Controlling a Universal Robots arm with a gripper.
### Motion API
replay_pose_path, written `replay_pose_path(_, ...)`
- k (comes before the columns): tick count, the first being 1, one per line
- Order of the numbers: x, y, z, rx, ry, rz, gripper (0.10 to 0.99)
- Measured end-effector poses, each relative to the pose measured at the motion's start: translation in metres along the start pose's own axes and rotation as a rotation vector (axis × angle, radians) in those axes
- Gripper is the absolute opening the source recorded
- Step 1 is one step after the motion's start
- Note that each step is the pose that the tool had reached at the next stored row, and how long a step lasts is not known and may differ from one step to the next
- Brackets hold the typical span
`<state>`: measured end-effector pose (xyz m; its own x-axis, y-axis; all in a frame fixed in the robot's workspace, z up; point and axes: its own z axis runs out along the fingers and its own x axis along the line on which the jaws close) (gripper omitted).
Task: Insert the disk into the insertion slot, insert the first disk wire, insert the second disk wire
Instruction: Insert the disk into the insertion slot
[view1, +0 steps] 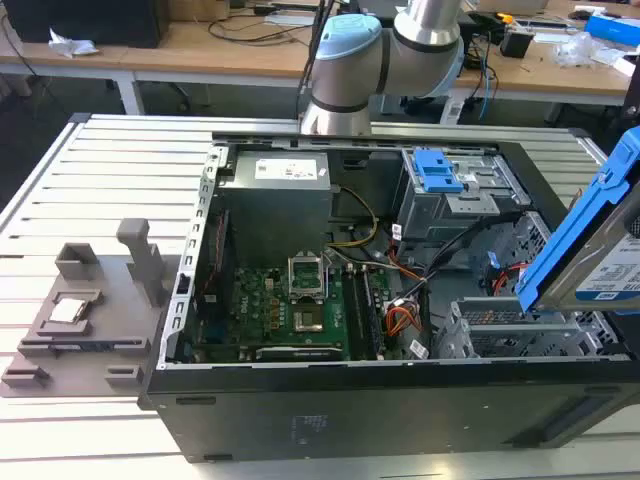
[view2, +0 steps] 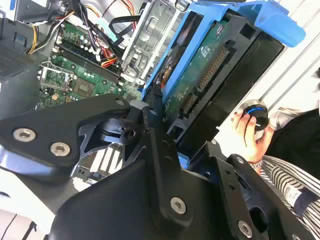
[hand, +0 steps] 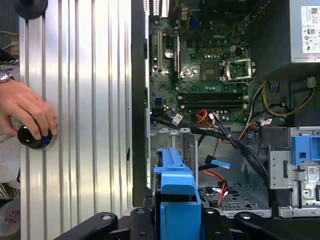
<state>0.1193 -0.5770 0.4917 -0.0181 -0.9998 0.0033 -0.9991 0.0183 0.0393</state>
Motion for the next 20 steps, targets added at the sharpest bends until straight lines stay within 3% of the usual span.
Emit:
replay_pose_path(5,-0.0028,0.0041,0.0034,0.000,0.0008,0.000,0.361)
replay_pose_path(7,-0.0083,0.0042,0.0039,0.000,0.0011,0.000,0.361)
replay_pose_path(9,-0.0195,0.0044,0.0042,0.000,0.0012,0.000,0.361)
replay_pose_path(20,-0.0203,0.0041,0.0134,0.000,0.0012,0.000,0.361)
